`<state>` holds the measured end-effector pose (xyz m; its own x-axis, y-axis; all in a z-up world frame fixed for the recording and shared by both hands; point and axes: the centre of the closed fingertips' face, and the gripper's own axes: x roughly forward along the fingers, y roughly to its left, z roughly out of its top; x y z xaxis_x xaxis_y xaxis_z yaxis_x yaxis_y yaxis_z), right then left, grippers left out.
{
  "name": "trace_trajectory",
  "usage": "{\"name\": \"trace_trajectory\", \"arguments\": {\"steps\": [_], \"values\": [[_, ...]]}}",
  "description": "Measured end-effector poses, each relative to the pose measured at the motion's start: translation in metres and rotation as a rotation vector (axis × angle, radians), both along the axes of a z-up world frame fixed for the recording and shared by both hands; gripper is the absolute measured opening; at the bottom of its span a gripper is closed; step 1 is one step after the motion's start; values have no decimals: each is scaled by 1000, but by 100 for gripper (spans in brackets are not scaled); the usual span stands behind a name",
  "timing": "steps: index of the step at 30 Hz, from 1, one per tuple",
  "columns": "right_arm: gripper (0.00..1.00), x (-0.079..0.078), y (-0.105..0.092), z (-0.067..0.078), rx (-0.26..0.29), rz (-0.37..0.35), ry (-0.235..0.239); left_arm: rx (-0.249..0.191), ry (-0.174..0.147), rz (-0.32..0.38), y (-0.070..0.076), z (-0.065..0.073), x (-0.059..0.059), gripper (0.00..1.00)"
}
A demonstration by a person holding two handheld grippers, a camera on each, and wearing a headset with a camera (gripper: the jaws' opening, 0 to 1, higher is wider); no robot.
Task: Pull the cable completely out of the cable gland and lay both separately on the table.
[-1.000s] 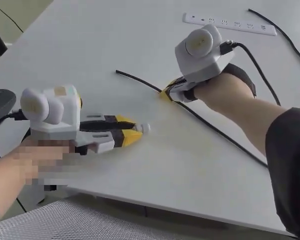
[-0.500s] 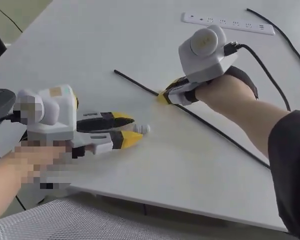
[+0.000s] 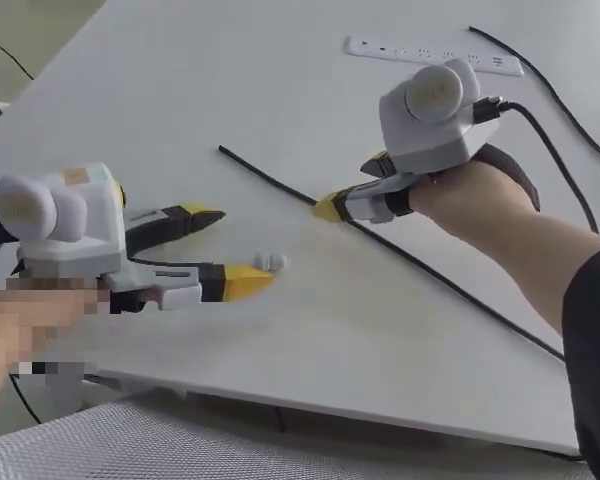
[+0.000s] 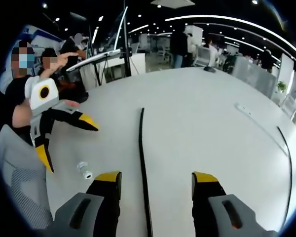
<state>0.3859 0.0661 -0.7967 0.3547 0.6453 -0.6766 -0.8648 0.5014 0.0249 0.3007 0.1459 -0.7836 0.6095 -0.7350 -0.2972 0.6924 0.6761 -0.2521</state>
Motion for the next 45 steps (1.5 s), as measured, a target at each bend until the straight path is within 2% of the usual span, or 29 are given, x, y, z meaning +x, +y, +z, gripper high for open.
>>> {"name": "trace_trajectory", "arguments": {"steps": [3, 5, 6, 8, 9, 10, 13, 14, 15, 16, 19, 20, 22, 25, 27, 29, 30, 31, 34, 37, 39, 40, 42, 45], "values": [[77, -3, -10, 7, 34, -47, 6, -1, 7, 16, 1, 7, 1, 89], [85, -1, -23, 12, 51, -70, 2, -4, 16, 34, 0, 13, 1, 99], [88, -4, -31, 16, 49, -81, 11, 8, 35, 34, 1, 15, -1, 99], [92, -9, -44, 22, 60, -101, 18, 19, 28, 37, 2, 20, -2, 99], [98, -12, -52, 29, 92, -131, 26, 43, 30, 49, 5, 22, -3, 99], [99, -17, -64, 34, 112, -172, 51, 48, 39, 62, 6, 25, -4, 99], [99, -30, -94, 45, 162, -264, 98, 39, 19, 81, 7, 37, -7, 99], [99, -32, -102, 50, 183, -283, 85, 40, 17, 91, 7, 40, -8, 99], [99, -36, -117, 54, 187, -326, 83, 42, 20, 104, 8, 42, -9, 99], [99, -39, -123, 54, 183, -341, 84, 43, 18, 108, 8, 44, -10, 99], [99, -54, -152, 63, 200, -414, 74, 31, -8, 155, 12, 57, -12, 99], [99, -58, -157, 66, 210, -418, 70, 29, -7, 162, 12, 59, -12, 99], [99, -64, -170, 73, 248, -478, 58, 23, 2, 178, 14, 63, -14, 99], [99, -75, -186, 81, 295, -535, 30, 19, -11, 211, 16, 71, -14, 99], [99, -78, -194, 84, 322, -570, 8, 22, -14, 230, 17, 74, -14, 99], [99, -80, -200, 88, 355, -593, -28, 29, -32, 260, 20, 78, -12, 99], [99, -83, -201, 88, 357, -593, -30, 18, -45, 266, 19, 82, -12, 99], [99, -84, -203, 91, 372, -595, -45, 13, -44, 270, 19, 84, -12, 99], [99, -87, -207, 94, 385, -608, -60, 6, -46, 275, 16, 89, -14, 98], [99, -88, -210, 95, 399, -622, -61, 17, -50, 267, 12, 91, -15, 99], [99, -89, -209, 94, 393, -618, -57, 13, -24, 258, 10, 90, -16, 99], [99, -91, -208, 91, 362, -605, -57, 15, -20, 255, 9, 89, -16, 99], [99, -92, -207, 86, 318, -582, -49, 52, -15, 238, 8, 85, -17, 99], [99, -91, -205, 86, 322, -573, -36, 79, -11, 219, 4, 84, -18, 99]]}}
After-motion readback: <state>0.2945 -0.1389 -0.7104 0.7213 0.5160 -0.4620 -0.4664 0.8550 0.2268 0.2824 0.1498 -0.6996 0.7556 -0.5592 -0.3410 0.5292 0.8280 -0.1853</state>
